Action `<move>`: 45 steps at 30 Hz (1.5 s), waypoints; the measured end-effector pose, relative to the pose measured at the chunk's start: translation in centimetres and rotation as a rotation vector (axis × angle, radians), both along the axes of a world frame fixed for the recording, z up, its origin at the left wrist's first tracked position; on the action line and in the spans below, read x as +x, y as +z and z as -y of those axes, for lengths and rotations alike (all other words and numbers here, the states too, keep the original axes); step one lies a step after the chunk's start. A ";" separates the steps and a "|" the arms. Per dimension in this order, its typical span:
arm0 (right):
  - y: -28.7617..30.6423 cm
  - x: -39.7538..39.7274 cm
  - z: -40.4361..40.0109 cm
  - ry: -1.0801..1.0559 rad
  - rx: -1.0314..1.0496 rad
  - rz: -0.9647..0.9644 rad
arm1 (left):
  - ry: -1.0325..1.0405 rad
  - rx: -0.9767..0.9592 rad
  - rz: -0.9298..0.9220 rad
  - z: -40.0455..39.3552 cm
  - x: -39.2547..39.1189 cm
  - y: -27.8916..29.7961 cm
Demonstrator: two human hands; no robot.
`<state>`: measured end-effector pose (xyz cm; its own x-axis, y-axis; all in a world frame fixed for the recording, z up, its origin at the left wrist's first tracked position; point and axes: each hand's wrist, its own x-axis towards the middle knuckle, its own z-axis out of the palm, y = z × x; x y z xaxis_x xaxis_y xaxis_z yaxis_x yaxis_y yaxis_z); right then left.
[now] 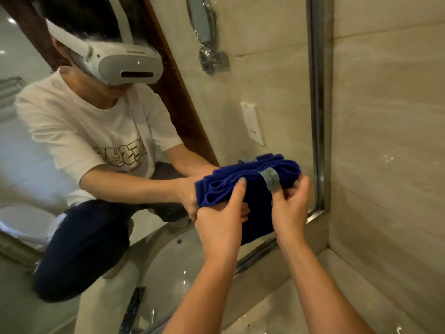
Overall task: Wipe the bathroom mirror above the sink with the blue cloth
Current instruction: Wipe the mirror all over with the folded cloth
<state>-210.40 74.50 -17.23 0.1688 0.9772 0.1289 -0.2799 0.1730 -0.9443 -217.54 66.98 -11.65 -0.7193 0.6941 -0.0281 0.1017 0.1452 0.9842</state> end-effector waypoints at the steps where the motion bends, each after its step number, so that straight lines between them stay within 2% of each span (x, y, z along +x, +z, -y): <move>1: -0.3 0.1 -0.2 -0.011 0.005 0.014 | 0.008 -0.009 0.025 -0.3 0.1 -0.4; 3: -1.0 0.2 -0.6 -0.039 -0.008 0.010 | 0.015 -0.043 0.065 -0.9 0.6 -1.4; 9: -2.7 0.5 -1.5 -0.019 -0.204 -0.158 | 0.078 -0.105 0.208 -2.6 1.7 -2.9; 14: -2.5 1.0 -1.9 0.021 -0.272 -0.181 | 0.150 -0.108 0.302 -3.1 2.1 -2.8; 19: -2.1 1.1 -0.9 -0.035 -0.200 0.030 | 0.123 -0.126 0.276 -2.4 1.5 -2.6; 22: -1.8 1.6 -1.1 -0.107 -0.220 0.203 | 0.058 -0.093 0.358 -1.8 1.7 -1.3; 27: -2.2 2.2 -1.2 0.056 -0.219 0.136 | 0.032 -0.081 0.446 -1.1 2.0 0.0; 31: -3.4 2.5 -1.2 0.042 -0.246 0.197 | 0.028 -0.046 0.300 -0.9 2.8 -1.8; 34: -3.1 3.4 -1.5 0.054 -0.231 0.301 | -0.054 -0.028 0.203 -0.4 2.9 -2.9; 38: -3.5 5.0 -1.7 0.004 -0.279 0.394 | -0.137 -0.119 0.031 -1.0 3.4 -4.6; 45: -5.3 5.3 -2.8 -0.119 -0.360 0.557 | -0.136 -0.179 0.076 -3.0 3.8 -7.4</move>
